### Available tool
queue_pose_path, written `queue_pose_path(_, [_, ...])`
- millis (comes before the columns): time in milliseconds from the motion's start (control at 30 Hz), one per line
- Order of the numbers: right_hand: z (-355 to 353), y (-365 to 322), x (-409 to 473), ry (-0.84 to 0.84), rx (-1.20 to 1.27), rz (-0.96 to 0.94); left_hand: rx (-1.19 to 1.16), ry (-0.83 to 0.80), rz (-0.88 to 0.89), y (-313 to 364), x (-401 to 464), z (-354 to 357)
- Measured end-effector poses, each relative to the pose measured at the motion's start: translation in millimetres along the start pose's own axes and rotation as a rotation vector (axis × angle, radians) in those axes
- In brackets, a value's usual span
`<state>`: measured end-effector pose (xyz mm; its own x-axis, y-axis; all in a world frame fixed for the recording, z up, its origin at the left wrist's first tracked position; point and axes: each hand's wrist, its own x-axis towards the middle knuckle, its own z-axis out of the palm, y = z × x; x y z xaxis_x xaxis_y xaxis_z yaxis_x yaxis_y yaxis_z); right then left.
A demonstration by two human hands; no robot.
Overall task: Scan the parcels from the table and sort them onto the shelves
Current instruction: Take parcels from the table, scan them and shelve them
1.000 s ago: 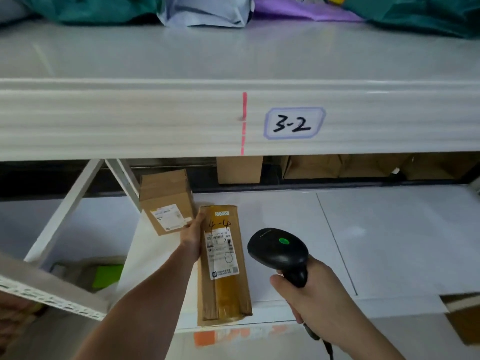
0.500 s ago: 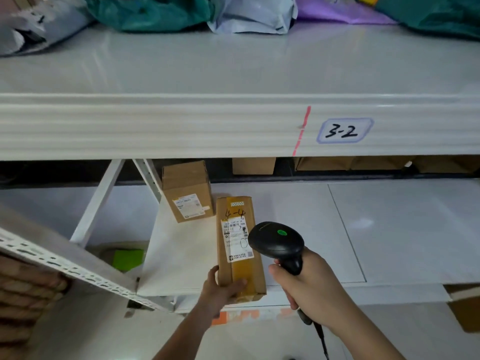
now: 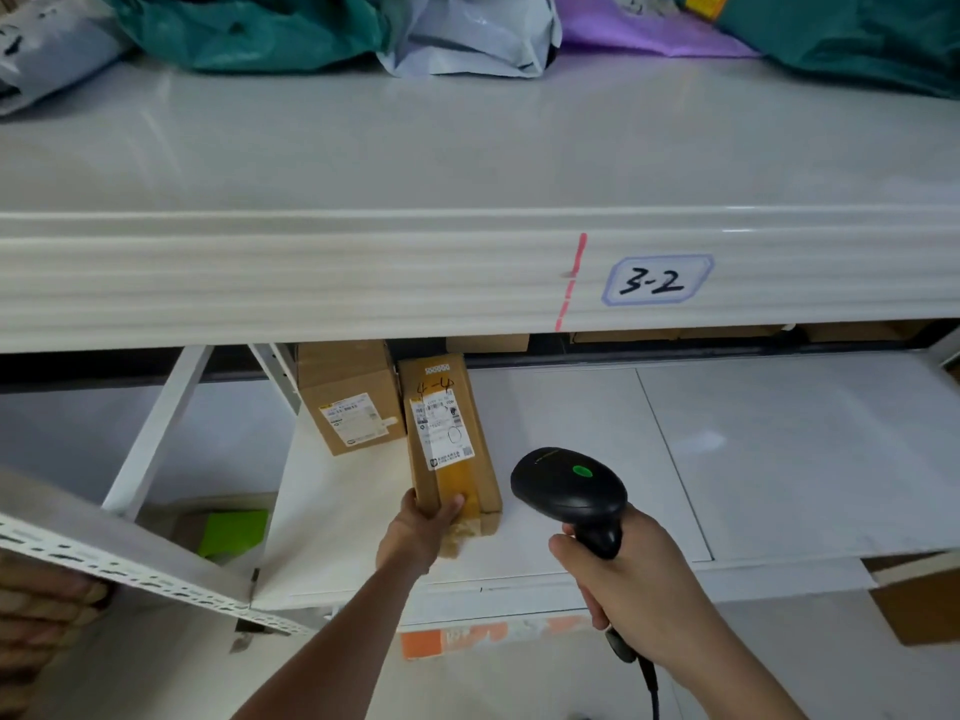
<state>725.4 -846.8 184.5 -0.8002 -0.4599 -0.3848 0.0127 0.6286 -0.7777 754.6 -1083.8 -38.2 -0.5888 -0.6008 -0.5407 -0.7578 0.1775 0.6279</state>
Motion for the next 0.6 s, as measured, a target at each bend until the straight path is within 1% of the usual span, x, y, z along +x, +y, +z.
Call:
queue_pose_path(167, [-8.6, 5.7, -1.6, 0.034, -0.002, 0.033, -0.059, 0.022, -0.018, 11.0, 17.9, -13.4])
queue_pose_path(367, [-12.5, 3.7, -1.9, 0.054, 0.013, 0.031, 0.014, 0.074, 0.029, 18.2, 29.7, -29.6])
queue_pose_path(467, [-13.5, 1.9, -5.0, 0.057, 0.028, 0.014, 0.063, 0.115, 0.003, 15.5, 35.6, -32.0])
queue_pose_path(533, [-14.2, -0.4, -7.9, 0.056, 0.037, 0.011, 0.029, 0.154, -0.031, 20.4, 24.8, -32.6])
queue_pose_path(600, [-15.3, -4.1, -12.1, 0.046, 0.049, 0.009, 0.044, 0.222, 0.003, 24.4, 5.6, -32.7])
